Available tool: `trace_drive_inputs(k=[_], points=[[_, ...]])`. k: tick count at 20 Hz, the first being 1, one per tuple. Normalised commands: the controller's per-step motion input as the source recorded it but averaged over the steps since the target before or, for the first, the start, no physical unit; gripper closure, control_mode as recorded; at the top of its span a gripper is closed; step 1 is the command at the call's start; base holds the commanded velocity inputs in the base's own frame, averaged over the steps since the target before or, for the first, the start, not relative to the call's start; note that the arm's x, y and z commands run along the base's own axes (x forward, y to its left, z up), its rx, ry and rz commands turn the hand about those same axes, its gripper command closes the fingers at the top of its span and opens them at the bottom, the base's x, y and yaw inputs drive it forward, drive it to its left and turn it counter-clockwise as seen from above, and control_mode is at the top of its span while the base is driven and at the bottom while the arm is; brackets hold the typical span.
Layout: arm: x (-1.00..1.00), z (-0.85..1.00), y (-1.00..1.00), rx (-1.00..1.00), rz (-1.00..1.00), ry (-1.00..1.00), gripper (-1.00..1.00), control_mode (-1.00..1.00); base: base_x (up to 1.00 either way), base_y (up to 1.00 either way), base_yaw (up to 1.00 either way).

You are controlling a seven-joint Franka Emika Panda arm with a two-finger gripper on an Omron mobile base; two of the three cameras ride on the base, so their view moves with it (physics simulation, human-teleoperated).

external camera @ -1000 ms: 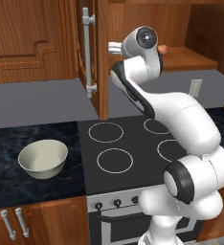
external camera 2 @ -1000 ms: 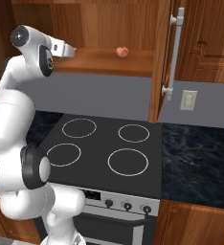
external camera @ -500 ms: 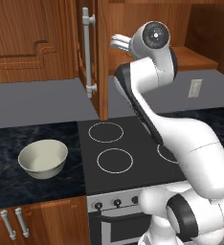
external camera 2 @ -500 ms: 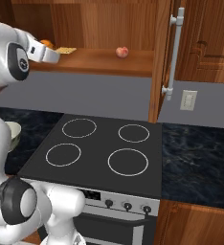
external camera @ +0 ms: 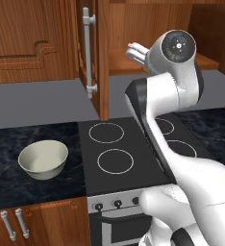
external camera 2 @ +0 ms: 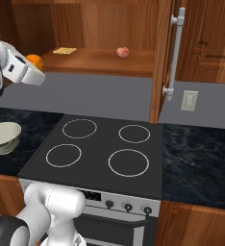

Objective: Open the cabinet. Pick the orange and peach from the cabinet and place them into the bowl. Then close the cabinet.

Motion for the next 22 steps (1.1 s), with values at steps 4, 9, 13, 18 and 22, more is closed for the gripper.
trace_drive_inputs(k=[4, 9, 13, 18, 22], points=[[-1.00, -0.12, -0.03, 0.13, -0.10, 0.16, 1.00, -1.00, 0.00, 0.00, 0.00], [-1.00, -0.43, 0.00, 0.08, -0.07, 0.25, 1.00, -1.00, 0.00, 0.00, 0.00], [-1.00, -0.57, 0.00, 0.08, -0.05, 0.28, 1.00, -1.00, 0.00, 0.00, 0.00], [-1.00, -0.58, 0.00, 0.08, -0.04, 0.28, 1.00, -1.00, 0.00, 0.00, 0.00], [-1.00, -0.63, 0.06, 0.07, 0.00, 0.30, 1.00, -1.00, 0.00, 0.00, 0.00]])
